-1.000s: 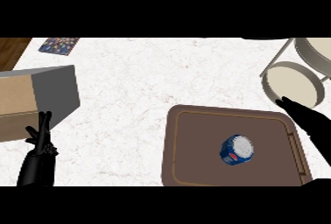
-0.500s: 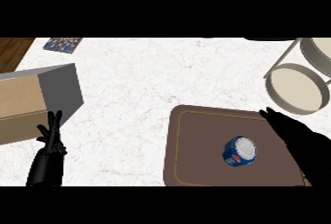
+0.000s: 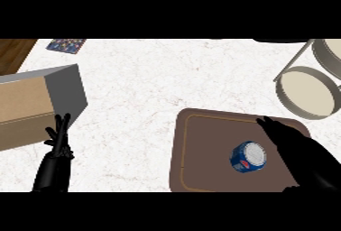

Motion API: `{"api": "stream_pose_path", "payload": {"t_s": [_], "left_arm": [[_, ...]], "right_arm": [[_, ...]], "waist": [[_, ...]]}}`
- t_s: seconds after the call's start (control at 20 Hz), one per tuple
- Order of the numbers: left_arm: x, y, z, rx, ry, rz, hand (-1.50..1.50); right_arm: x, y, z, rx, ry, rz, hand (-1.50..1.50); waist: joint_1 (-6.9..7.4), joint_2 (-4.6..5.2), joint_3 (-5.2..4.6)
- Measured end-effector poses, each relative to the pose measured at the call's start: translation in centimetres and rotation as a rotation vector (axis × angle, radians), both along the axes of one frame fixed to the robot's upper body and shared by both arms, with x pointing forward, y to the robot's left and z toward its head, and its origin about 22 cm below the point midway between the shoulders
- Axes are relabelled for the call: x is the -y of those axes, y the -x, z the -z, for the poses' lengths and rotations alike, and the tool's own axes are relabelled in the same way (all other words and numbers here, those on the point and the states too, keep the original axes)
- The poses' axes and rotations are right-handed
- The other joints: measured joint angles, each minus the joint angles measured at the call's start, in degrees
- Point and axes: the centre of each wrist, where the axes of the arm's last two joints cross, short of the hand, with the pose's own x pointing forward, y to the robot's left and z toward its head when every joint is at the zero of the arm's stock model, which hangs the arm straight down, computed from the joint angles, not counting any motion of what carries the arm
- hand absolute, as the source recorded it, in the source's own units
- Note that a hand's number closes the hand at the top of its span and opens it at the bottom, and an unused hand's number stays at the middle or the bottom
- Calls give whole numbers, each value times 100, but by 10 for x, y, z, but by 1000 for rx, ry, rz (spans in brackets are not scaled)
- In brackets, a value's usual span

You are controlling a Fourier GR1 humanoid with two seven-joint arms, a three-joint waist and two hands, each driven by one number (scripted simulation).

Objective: Pick the can from the tray and place it in the tiered basket

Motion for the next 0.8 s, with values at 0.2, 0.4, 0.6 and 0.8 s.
{"api": "stream_pose_path", "payload": {"t_s": [0.2, 0.4, 0.6, 0.8], "left_arm": [[1, -4, 0, 4, -5, 4, 0], [0, -2, 0, -4, 0, 11, 0], [1, -2, 0, -12, 3, 9, 0], [0, -5, -2, -8, 7, 9, 0]], "right_arm": [[-7, -4, 5, -16, -1, -8, -150], [-11, -7, 16, -51, 16, -5, -150], [-12, -11, 22, -77, 19, 0, -150], [-15, -14, 29, -109, 13, 4, -150]], "waist": [[-26, -6, 4], [-8, -9, 3], [-33, -15, 4], [-64, -17, 7]]}}
